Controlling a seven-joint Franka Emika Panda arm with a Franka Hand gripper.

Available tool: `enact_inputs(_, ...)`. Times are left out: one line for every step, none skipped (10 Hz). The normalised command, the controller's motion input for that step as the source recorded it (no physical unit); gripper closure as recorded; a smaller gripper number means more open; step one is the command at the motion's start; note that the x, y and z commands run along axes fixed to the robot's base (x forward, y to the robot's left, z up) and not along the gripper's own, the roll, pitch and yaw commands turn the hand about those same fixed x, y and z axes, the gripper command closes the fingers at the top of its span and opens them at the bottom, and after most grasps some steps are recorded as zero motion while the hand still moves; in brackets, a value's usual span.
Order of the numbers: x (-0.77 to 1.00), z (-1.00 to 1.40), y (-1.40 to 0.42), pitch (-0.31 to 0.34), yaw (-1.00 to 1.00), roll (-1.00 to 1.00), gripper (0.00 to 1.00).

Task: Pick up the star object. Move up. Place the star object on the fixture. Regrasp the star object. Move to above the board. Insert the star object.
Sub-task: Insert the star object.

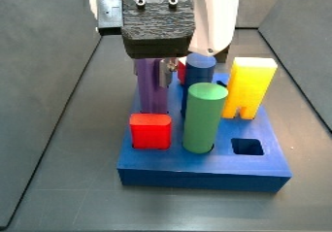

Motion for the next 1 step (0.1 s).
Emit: enact_inputs(0.00,0.00,0.00,0.000,0.00,0.00,1.00)
